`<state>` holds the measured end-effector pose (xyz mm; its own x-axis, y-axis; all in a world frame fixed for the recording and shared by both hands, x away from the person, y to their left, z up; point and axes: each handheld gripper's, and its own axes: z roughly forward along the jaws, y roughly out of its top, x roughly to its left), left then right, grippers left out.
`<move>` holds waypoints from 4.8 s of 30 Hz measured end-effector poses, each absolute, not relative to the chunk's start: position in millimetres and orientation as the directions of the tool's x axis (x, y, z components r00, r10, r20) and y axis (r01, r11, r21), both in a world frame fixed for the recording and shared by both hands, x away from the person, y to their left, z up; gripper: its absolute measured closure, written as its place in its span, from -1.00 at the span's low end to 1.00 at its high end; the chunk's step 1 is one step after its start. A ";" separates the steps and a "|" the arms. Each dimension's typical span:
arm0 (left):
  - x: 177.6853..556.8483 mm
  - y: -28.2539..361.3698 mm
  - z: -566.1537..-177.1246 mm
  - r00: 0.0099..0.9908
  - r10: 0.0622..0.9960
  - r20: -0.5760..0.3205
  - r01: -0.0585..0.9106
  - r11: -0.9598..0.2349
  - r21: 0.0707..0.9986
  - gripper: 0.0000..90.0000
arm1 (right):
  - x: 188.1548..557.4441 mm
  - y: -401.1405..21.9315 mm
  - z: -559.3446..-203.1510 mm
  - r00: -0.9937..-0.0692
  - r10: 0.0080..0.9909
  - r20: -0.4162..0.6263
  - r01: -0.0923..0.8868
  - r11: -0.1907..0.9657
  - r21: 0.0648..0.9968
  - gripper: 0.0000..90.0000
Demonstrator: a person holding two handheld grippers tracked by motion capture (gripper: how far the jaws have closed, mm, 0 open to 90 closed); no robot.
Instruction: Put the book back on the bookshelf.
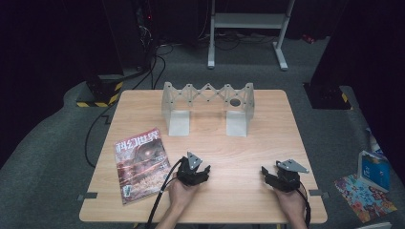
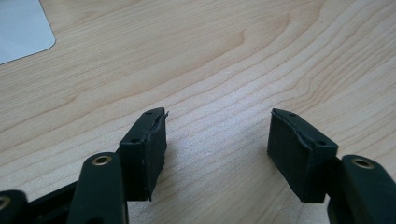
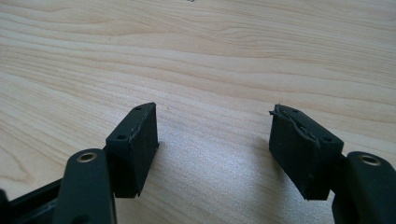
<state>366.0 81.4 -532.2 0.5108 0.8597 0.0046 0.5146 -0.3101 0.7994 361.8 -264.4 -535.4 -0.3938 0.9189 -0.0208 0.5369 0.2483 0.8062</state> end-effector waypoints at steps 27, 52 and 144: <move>351.1 92.6 -514.2 0.521 0.853 -0.015 0.507 -0.295 0.810 -0.18 | 361.3 -263.9 -535.3 -0.401 0.916 -0.023 0.533 0.254 0.807 -0.28; 347.2 126.4 -500.5 0.492 0.869 -0.038 0.525 -0.262 0.810 -0.20 | 361.2 -263.9 -535.3 -0.404 0.915 -0.024 0.532 0.256 0.807 -0.28; 348.1 326.3 -524.6 -0.020 0.998 -0.066 0.659 0.063 0.750 -0.31 | 361.1 -263.6 -535.4 -0.404 0.914 -0.022 0.533 0.255 0.807 -0.28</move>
<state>348.1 326.3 -524.6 -0.0198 0.9976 -0.0662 0.6587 0.0628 0.7498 361.1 -263.6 -535.4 -0.4041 0.9145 -0.0216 0.5334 0.2548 0.8066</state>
